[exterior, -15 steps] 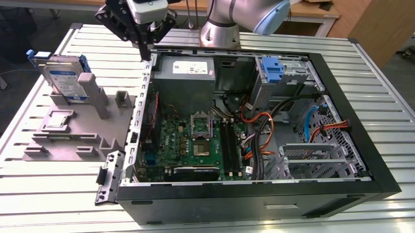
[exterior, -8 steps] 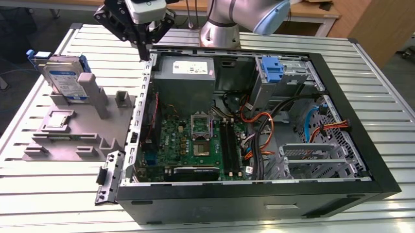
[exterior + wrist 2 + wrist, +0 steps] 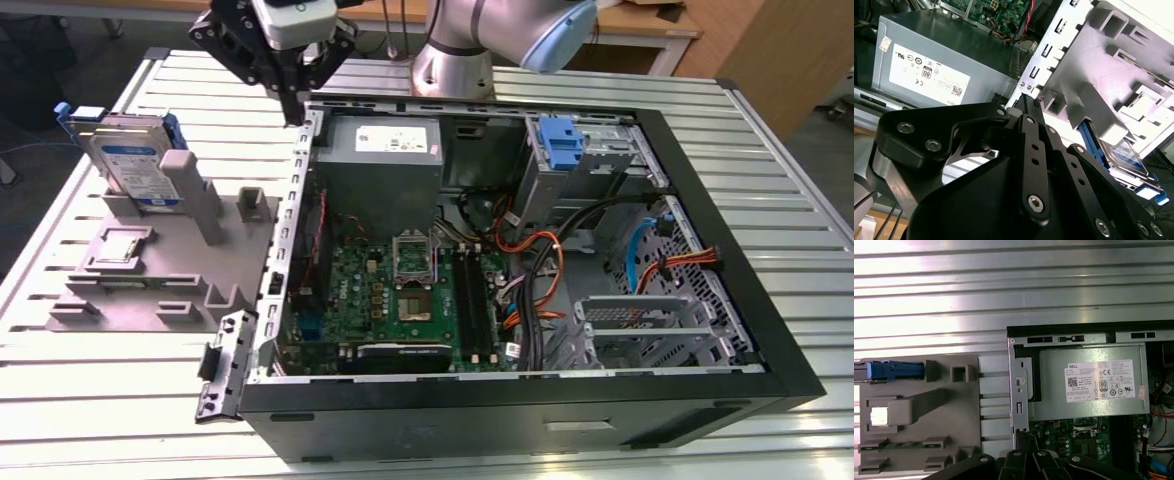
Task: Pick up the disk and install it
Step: 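Reach for the disk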
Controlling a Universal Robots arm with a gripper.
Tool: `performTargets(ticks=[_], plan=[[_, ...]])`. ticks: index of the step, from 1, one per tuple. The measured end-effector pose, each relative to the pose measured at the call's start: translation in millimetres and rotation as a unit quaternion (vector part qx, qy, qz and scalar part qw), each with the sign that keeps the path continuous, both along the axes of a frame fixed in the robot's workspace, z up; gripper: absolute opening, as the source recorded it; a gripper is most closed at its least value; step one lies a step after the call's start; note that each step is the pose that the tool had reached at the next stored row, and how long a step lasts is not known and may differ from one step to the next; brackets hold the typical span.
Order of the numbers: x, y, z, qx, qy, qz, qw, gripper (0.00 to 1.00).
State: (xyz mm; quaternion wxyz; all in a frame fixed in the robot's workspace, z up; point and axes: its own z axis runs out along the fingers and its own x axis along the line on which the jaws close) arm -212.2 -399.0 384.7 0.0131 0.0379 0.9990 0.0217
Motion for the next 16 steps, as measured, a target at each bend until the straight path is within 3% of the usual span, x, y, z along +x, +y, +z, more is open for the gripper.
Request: performTargets(ticks=[16], plan=[[-13.3, 0.0, -0.6, 0.0000, 0.0000, 0.000, 1.0000, 0.10]])
